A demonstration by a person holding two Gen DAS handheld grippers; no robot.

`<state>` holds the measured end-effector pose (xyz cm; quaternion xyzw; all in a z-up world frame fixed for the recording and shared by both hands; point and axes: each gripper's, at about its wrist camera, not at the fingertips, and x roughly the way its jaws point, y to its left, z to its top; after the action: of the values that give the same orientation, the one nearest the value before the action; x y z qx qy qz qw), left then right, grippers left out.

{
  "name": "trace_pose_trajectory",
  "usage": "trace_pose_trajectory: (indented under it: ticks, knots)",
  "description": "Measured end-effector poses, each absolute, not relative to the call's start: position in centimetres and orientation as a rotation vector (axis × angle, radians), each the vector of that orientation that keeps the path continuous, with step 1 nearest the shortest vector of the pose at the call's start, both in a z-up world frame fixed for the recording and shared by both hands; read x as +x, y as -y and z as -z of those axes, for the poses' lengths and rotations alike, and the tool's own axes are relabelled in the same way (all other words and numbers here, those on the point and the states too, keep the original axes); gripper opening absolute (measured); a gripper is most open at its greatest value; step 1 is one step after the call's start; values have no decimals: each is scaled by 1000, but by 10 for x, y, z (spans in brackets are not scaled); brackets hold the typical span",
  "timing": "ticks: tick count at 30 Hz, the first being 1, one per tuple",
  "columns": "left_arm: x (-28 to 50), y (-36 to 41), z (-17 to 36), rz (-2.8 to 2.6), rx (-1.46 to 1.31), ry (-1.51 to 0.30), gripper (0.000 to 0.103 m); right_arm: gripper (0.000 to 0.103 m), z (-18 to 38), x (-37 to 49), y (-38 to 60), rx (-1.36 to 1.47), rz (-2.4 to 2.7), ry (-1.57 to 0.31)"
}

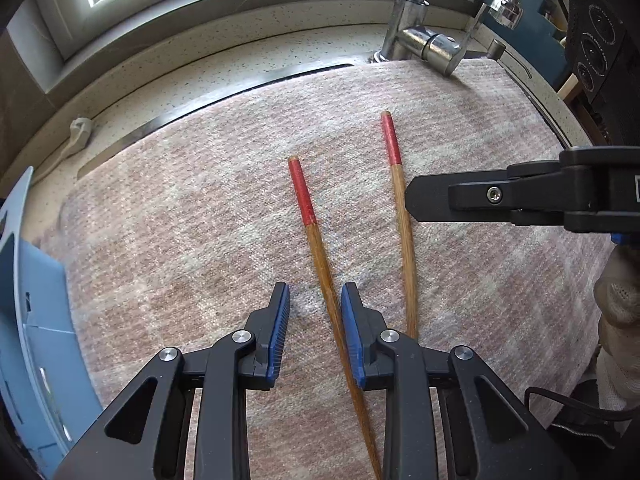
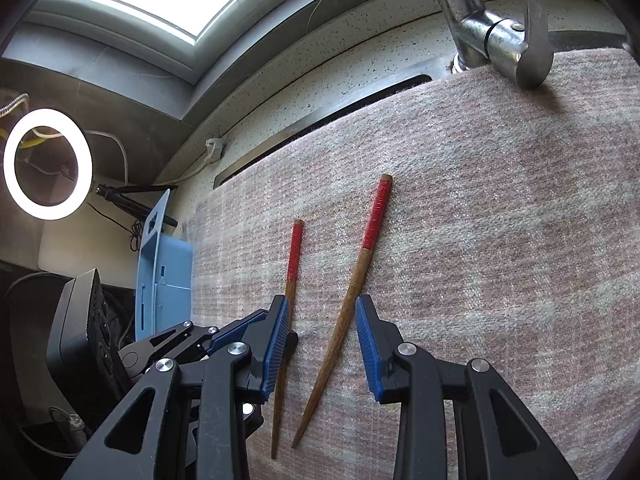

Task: Organize utensils
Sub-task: 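Move the left tool over the remaining red-tipped chopsticks, then close the left tool on a red-tipped chopstick and lift it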

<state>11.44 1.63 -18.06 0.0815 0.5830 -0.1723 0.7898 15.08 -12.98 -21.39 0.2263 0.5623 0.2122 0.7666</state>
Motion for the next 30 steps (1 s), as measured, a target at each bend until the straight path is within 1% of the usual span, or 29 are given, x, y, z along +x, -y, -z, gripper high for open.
trace_pose_trajectory:
  ticks: [15, 20, 24, 30]
  knots:
    - [112, -33, 179, 370, 151, -1239, 25, 30, 223, 158, 106, 416, -398, -1236]
    - [108, -45, 176, 392, 24, -1262, 25, 30, 227, 158, 106, 422, -382, -1243]
    - [100, -37, 180, 389, 73, -1261, 25, 27, 228, 158, 103, 400, -379, -1247]
    - [98, -34, 178, 389, 131, -1238, 25, 25, 230, 159, 94, 344, -362, -1243]
